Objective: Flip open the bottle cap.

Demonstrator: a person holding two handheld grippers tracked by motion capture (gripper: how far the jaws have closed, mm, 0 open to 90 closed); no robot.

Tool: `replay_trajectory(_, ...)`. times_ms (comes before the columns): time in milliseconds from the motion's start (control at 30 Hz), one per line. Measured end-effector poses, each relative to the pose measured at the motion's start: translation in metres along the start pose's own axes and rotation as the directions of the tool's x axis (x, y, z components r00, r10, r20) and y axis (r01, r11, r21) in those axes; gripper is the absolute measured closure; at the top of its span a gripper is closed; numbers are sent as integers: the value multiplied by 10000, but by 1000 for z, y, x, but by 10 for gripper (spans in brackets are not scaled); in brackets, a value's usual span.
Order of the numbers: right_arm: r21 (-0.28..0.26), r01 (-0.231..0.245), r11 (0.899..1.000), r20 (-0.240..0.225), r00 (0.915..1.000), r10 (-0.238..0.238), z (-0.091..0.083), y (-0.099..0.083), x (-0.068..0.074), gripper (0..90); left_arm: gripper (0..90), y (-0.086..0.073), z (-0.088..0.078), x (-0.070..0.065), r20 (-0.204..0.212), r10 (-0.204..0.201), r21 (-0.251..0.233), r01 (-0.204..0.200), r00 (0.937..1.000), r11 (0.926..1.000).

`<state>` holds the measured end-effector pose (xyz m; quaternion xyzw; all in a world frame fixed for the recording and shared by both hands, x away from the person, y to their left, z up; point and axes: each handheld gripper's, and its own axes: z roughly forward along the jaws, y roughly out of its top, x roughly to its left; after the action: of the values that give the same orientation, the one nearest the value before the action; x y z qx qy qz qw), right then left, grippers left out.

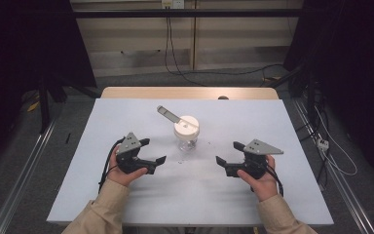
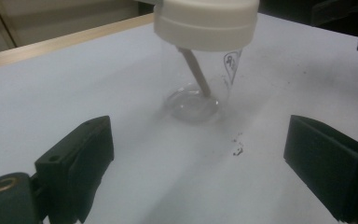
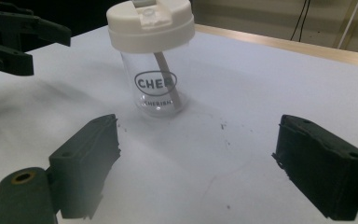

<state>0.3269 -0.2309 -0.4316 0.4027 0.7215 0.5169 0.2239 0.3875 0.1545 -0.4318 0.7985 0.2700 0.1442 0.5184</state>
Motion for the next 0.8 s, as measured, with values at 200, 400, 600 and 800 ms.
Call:
replay_trajectory(200, 83, 28, 10000, 174, 9998, -29, -15, -15, -3, 121, 83, -10, -18, 6, -123, -158, 101, 159, 9998, 9998)
replay_trajectory(400, 139, -80, 9999, 355, 9993, 75, -28, -24, -9, 117, 84, -17, -31, 13, -314, -268, 156, 273, 9991, 9995)
replay_trajectory(600, 233, -57, 9997, 605, 9982, 43, -36, -30, -14, 115, 84, -22, -41, 19, -477, -553, 118, 559, 9973, 9984)
replay_trajectory(800, 235, -52, 9997, 678, 9977, 36, -41, -34, -16, 116, 84, -28, -50, 21, -597, -591, 188, 603, 9965, 9980)
